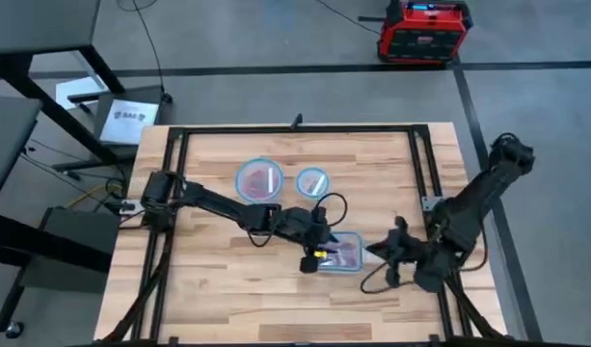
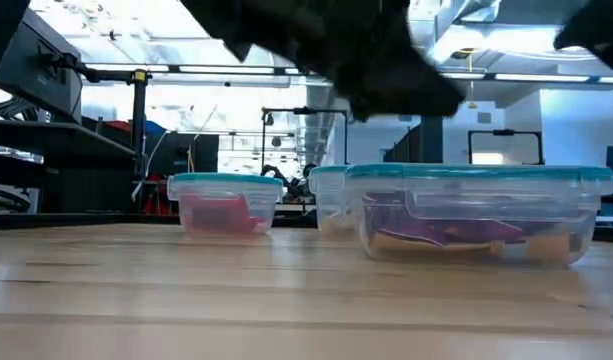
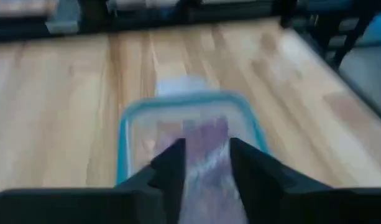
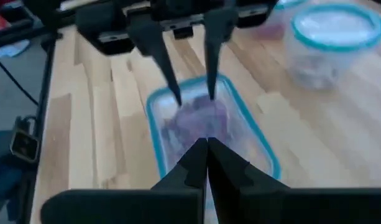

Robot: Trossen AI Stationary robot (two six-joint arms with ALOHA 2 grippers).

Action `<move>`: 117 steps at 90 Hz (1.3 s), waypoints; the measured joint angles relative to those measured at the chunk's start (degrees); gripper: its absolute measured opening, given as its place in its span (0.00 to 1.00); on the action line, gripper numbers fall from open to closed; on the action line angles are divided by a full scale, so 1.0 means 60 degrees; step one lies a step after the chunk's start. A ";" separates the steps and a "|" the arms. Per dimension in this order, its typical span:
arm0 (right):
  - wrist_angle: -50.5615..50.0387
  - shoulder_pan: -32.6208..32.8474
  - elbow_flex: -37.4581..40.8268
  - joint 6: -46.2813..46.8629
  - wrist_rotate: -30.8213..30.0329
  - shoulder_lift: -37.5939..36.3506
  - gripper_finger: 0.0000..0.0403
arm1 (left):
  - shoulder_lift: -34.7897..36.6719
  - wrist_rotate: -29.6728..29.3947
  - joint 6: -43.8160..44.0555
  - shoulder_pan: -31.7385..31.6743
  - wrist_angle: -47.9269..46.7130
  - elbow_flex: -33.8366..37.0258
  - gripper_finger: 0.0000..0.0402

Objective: Sort candy
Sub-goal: Close the center transparent bin with the lid

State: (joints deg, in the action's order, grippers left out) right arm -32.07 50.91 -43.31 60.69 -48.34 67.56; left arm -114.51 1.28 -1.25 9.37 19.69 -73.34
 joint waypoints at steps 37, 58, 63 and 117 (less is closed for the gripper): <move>-0.0237 -0.0072 -0.0004 0.2380 0.1363 0.2681 0.00 | -0.0301 0.0747 0.0029 0.0023 -0.1308 0.0186 0.00; -0.0248 -0.0142 -0.0007 0.2887 0.1582 0.3076 0.00 | -0.0301 0.0750 -0.0163 0.0022 -0.1475 0.0189 0.00; -0.0374 -0.0160 -0.0007 0.2893 0.1605 0.2952 0.00 | -0.0301 0.0746 -0.0179 0.0025 -0.1485 0.0189 0.00; 0.0728 -0.1606 -0.0022 0.2806 0.2211 0.3870 0.00 | -0.0332 0.1038 -0.0186 0.0047 -0.0693 0.0219 0.00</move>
State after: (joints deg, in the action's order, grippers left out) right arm -27.70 41.28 -43.44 77.53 -35.07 90.78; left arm -116.50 7.51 -2.37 9.65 15.53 -72.03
